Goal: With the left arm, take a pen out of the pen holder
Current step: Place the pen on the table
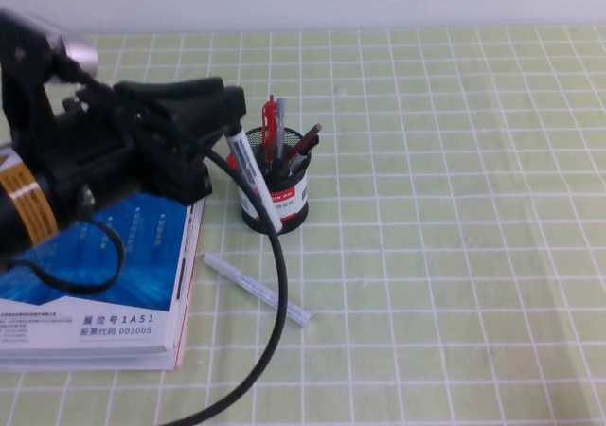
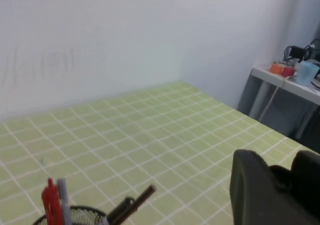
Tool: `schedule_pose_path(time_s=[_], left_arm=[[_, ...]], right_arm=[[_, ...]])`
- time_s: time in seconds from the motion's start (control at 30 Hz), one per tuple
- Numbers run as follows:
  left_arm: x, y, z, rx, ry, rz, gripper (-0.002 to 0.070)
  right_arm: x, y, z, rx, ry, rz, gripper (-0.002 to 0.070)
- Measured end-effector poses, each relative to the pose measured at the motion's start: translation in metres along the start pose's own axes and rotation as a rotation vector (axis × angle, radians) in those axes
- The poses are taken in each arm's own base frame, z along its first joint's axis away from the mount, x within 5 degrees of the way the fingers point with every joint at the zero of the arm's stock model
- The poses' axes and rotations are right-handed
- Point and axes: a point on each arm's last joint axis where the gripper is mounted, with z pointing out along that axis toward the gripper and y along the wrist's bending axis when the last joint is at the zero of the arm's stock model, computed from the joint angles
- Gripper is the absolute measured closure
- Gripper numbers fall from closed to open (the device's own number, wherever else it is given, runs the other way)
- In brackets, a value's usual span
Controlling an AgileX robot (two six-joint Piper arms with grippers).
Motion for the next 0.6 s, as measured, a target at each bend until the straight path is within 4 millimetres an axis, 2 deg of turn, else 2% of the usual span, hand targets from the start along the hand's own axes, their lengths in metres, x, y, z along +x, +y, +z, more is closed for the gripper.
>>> schedule_pose_path(time_s=[0.13, 0.3, 0.6], left_arm=[[0.027, 0.002, -0.003, -0.053, 0.004, -0.084, 0.0560], [0.047, 0.011, -0.003, -0.139, -0.001, -0.129, 0.0560], [0.086, 0.028, 0.021, -0.152, 0.118, -0.171, 0.0560]], right_arm=[[0.000, 0.000, 0.000, 0.000, 0.000, 0.000, 0.0691], [0.000, 0.000, 0.000, 0.000, 0.000, 0.000, 0.0691], [0.000, 0.000, 0.000, 0.000, 0.000, 0.000, 0.0691]])
